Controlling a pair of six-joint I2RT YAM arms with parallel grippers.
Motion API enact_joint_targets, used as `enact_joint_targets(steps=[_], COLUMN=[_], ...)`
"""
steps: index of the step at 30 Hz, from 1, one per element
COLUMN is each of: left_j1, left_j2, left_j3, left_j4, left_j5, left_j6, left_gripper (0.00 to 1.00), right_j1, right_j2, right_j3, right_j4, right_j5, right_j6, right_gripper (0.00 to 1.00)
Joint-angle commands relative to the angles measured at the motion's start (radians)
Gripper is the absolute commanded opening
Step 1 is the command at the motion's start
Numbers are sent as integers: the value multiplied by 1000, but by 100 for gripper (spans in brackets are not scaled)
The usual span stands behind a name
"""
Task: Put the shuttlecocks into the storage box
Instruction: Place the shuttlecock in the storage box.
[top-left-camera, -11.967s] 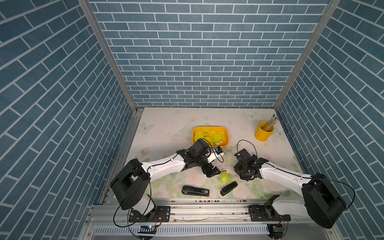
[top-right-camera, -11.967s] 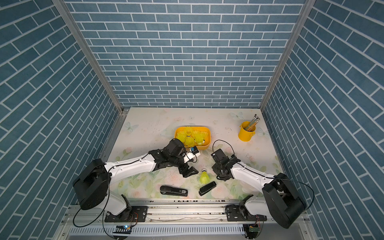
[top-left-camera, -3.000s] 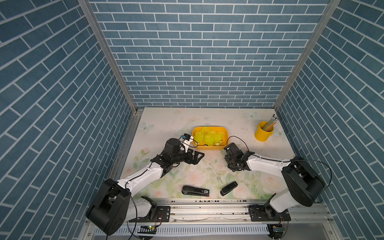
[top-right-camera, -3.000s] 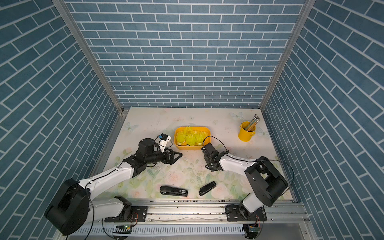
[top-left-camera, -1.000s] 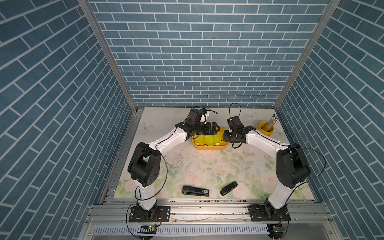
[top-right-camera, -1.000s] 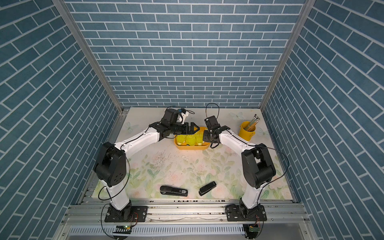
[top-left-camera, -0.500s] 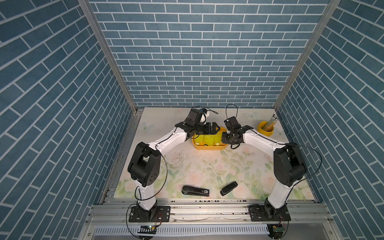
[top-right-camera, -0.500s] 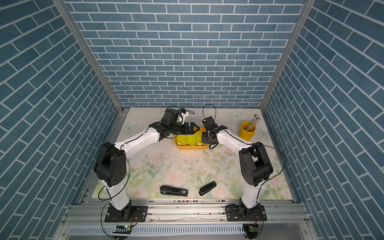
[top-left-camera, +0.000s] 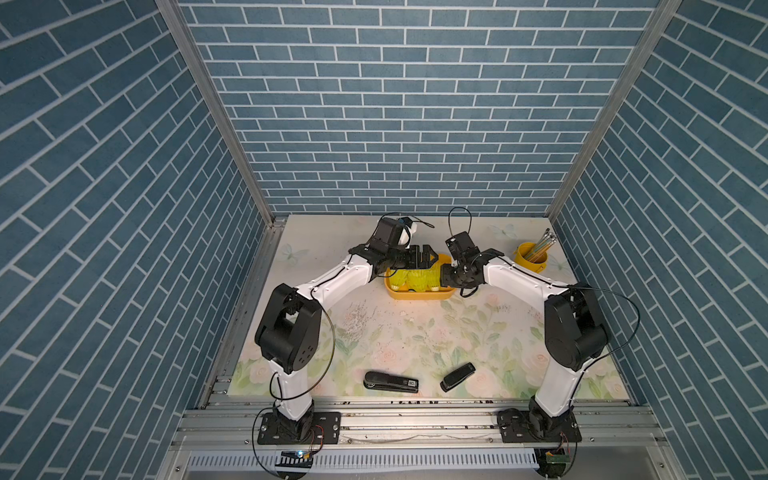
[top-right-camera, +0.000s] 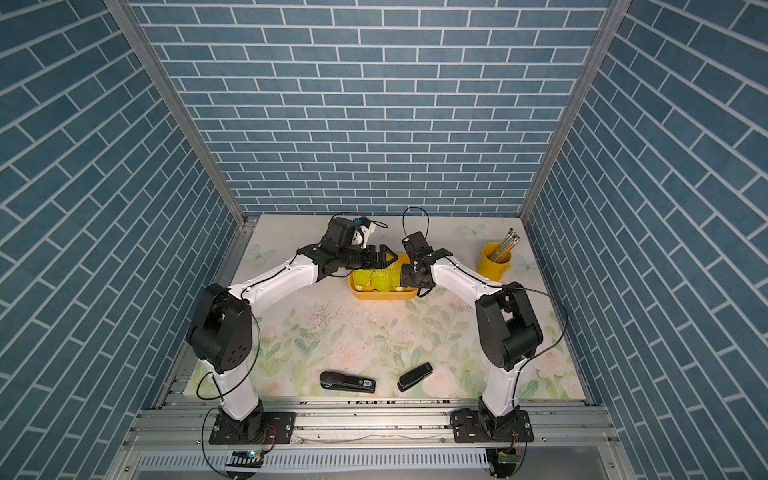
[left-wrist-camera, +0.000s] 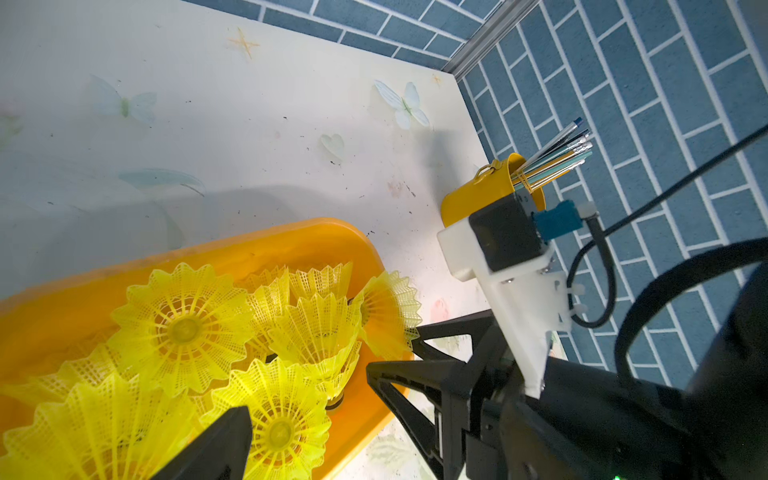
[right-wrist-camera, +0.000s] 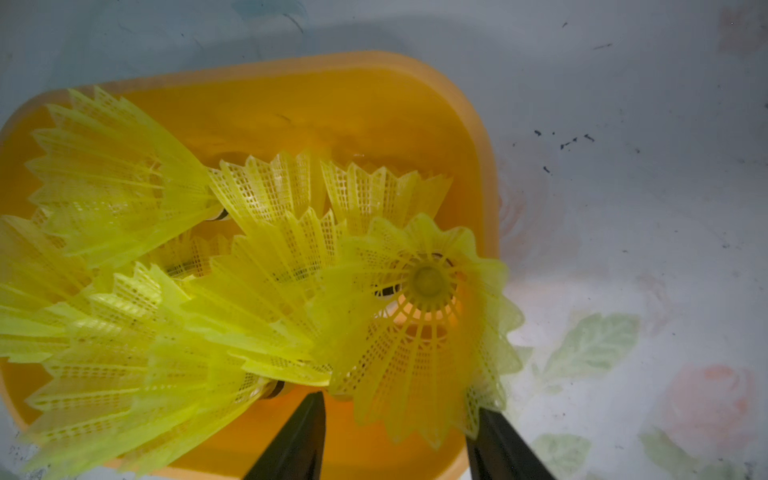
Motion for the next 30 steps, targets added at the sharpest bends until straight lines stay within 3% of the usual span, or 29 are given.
enact_joint_targets(steps=[1, 13, 30], left_j1=[7, 8, 53], left_j2=[-8, -20, -140], left_j3=[-11, -17, -118], left_j4=[-11, -20, -23], left_j5=[-1, -10, -27], left_j6=[12, 19, 21], left_gripper=[100, 100, 99], right_j1=[2, -2, -21], right_j2=[-7, -14, -108], right_j3=[34, 87, 114], right_j4=[-53, -84, -112], right_j5=[10, 32, 65], right_j6=[-21, -31, -28], right_gripper=[57, 58, 76])
